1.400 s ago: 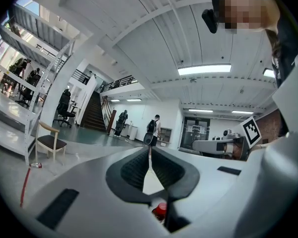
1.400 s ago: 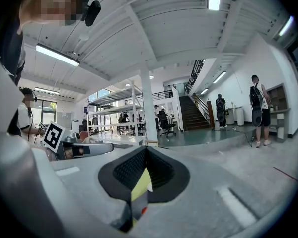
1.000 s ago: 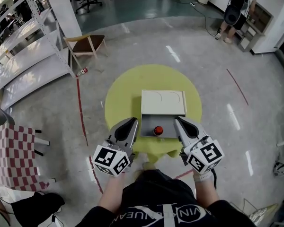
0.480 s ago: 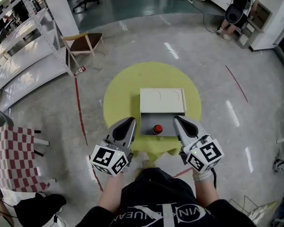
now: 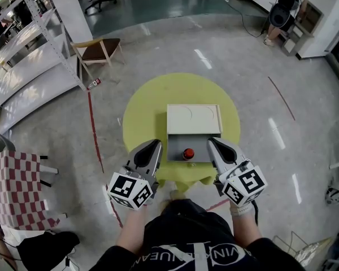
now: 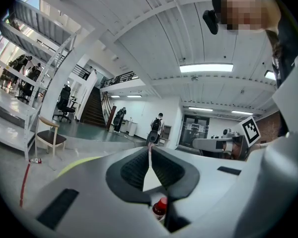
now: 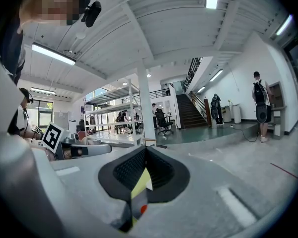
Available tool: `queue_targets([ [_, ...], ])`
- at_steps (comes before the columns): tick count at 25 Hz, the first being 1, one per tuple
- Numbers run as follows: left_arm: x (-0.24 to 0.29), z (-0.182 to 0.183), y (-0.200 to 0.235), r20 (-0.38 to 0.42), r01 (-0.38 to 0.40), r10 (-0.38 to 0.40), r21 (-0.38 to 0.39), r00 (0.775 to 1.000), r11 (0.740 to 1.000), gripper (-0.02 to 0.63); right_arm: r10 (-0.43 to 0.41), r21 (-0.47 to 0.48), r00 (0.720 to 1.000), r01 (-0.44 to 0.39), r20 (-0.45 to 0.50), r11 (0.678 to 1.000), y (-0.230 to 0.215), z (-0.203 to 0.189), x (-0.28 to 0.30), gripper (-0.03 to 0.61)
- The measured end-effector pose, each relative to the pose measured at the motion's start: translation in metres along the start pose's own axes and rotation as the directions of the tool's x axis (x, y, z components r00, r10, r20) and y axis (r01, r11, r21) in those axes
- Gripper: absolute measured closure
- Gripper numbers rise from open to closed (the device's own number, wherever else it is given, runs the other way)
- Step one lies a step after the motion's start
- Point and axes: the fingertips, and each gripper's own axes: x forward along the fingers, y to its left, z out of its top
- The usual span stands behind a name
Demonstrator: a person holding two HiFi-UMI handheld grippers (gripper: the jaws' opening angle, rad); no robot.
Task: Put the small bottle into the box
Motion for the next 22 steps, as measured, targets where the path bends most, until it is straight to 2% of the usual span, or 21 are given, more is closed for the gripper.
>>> queue_targets([
  [22, 0.0087, -0.0063, -0.0023, -0.014, 0.034, -0.034, -0.011, 0.999, 0.999, 0.591, -0.036, 0.004, 0.999, 0.036, -0.008, 0.999, -0.0055, -0.0030, -0.0031, 0.572],
])
